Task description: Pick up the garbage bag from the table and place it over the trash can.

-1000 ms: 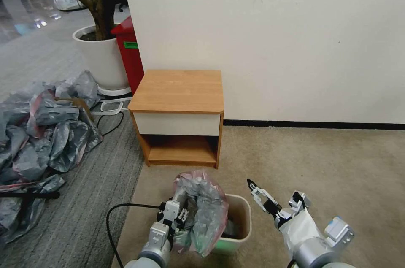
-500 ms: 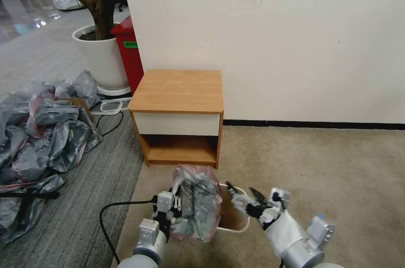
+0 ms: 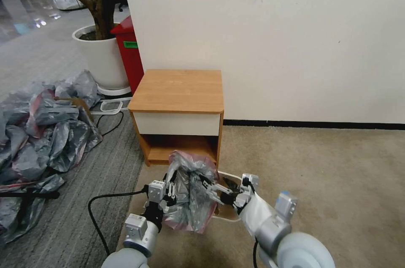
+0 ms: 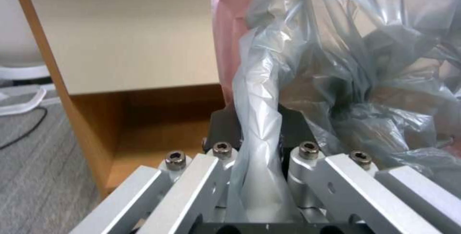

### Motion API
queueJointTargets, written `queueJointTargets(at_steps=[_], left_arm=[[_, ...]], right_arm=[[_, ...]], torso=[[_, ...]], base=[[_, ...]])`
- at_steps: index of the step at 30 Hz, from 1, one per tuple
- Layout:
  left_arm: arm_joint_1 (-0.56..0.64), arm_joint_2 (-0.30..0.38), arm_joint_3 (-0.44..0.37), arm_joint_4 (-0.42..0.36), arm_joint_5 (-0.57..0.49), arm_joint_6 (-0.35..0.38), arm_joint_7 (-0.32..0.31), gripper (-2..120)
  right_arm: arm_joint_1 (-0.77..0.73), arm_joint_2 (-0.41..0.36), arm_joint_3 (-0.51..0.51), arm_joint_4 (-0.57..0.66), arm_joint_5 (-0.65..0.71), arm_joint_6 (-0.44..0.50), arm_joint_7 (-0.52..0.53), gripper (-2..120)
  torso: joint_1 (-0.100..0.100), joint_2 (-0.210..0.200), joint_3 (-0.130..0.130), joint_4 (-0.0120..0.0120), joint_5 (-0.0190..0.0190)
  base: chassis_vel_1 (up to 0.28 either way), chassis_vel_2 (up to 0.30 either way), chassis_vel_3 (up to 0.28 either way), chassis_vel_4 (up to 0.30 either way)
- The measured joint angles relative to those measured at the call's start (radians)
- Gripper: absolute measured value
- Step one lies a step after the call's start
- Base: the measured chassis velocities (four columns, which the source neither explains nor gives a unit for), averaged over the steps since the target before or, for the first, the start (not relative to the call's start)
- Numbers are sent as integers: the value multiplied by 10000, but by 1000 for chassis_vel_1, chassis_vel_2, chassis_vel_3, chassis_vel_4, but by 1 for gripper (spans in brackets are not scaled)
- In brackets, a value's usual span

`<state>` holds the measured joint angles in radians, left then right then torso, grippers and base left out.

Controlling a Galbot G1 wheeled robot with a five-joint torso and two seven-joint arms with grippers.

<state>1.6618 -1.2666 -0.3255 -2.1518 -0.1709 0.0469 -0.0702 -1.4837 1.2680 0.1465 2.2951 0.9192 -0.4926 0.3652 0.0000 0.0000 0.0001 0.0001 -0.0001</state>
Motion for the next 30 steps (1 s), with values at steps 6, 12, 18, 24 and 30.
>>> queueJointTargets(at_steps=[6, 12, 18, 24, 30], left_arm=[[18, 45, -148, -164, -17, -31, 96, 9], [38, 150, -300, -357, -462, -5, 325, 9], [34, 199, -343, -430, -1247, 238, 495, 9], [30, 250, -404, -511, -1564, 420, 539, 9], [36, 256, -462, -566, -1777, 586, 525, 9]], right_arm=[[247, 111, -181, -260, -225, -22, 343, 100], [375, 191, -188, -540, -397, 188, -118, 100], [438, 113, 7, -945, -967, 637, -1672, 99], [359, 60, 19, -980, -1219, 742, -2097, 84], [195, 42, 6, -999, -1463, 924, -2254, 63]], torso=[[0, 0, 0, -1, 0], [1, 0, 0, 0, 1], [1, 0, 0, -1, 2], [1, 0, -1, -1, 1], [1, 0, 0, -1, 1]], base=[[0, 0, 0, 0], [0, 0, 0, 0], [0, 0, 0, 0], [0, 0, 0, 0], [0, 0, 0, 0]])
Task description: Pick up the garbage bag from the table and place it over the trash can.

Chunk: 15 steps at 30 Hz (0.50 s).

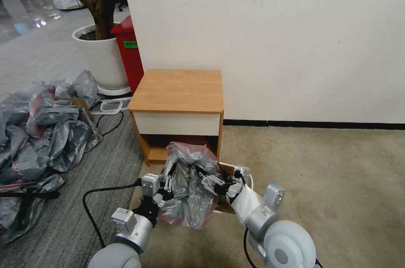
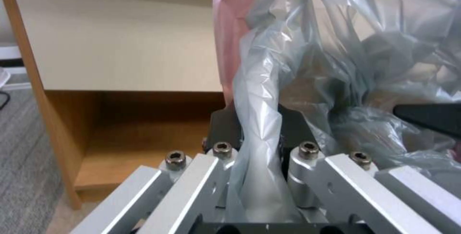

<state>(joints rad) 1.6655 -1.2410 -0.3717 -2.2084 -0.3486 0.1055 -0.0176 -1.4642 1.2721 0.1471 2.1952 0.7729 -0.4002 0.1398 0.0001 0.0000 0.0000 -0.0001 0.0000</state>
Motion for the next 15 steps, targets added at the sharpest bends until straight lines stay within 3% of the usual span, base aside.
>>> queueJointTargets(at_steps=[15], left_arm=[[-13, -136, -36, 90, -304, 272, -252, 9]], right_arm=[[-355, -178, 41, 178, -473, 406, -276, 10]], torso=[[0, 0, -1, 0, 0]], base=[[0, 0, 0, 0]])
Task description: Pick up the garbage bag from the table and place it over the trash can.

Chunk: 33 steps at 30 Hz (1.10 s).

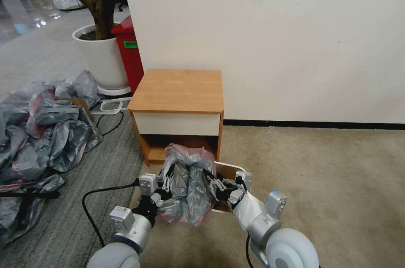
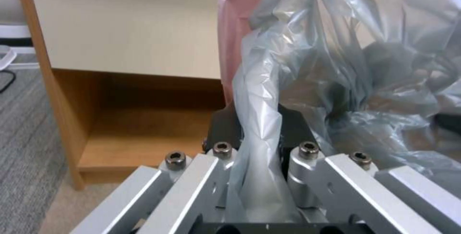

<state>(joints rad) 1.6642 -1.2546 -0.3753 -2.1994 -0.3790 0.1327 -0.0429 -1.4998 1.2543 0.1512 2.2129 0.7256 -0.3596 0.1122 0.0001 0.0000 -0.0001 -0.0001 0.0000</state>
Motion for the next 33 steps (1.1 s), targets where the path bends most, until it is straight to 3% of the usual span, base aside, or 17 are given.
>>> queueJointTargets(at_steps=[3, 13, 18, 23, 27, 33], left_arm=[[-6, -31, 2, 34, 14, 10, -2, 9], [34, -80, -36, 65, 61, 93, -4, 9], [122, -87, -7, -43, 147, 95, 82, 9], [175, -95, 16, -99, 274, 89, 273, 9], [183, -167, 26, -95, 297, 78, 450, 9], [180, -192, 16, -93, 194, 59, 584, 9]], right_arm=[[6, -7, 34, 90, -29, 32, -22, 0], [-124, -426, 593, 1088, 322, -121, -197, 0], [608, -671, 1077, 1209, 1067, -556, -152, 0], [1486, -845, 1359, 924, 1759, -1193, 407, 0], [2305, -1028, 1659, 589, 2798, -2300, 1847, 0], [2455, -1404, 2026, 372, 3379, -3048, 2564, 0]], torso=[[0, 0, 0, 0, 1], [-1, 0, 0, -1, 0], [-1, 0, 0, -1, 1], [-1, 0, 1, 1, 1], [-1, 0, 1, 1, 1], [-1, 0, 1, 1, 1]], base=[[0, 0, 0, 0], [0, 0, 0, 0], [0, 0, 0, 0], [0, 0, 0, 0], [0, 0, 0, 0], [0, 0, 0, 0]])
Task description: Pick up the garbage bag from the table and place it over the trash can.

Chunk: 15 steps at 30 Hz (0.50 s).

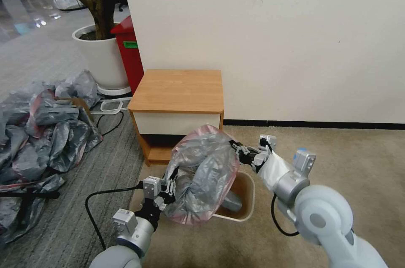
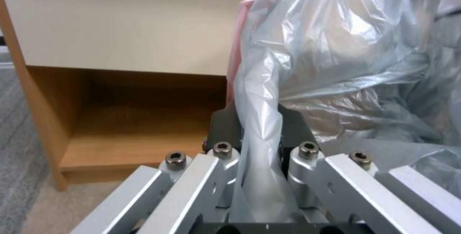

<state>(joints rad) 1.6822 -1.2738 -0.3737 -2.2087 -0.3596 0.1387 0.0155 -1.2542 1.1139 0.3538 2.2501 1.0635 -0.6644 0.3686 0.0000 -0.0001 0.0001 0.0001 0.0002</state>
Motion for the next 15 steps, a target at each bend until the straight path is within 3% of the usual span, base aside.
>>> queueJointTargets(at_steps=[3, 13, 15], left_arm=[[-52, -24, -59, 12, -262, -38, 48, 9], [-303, -295, -169, 278, -697, -258, 212, 9], [-253, -289, -273, 304, -901, -273, 504, 9]], right_arm=[[-240, -417, 447, 36, 387, -424, 84, 0], [-747, -1193, 1136, 307, 1637, -473, 275, 0], [-799, -1349, 1323, 305, 2538, -473, 571, 0]], torso=[[0, 0, 0, -2, 0], [0, 1, 0, -2, -1], [-1, 1, -1, -1, -1]], base=[[0, 0, 0, 0], [0, 0, 0, 0], [0, 0, 0, 0]])
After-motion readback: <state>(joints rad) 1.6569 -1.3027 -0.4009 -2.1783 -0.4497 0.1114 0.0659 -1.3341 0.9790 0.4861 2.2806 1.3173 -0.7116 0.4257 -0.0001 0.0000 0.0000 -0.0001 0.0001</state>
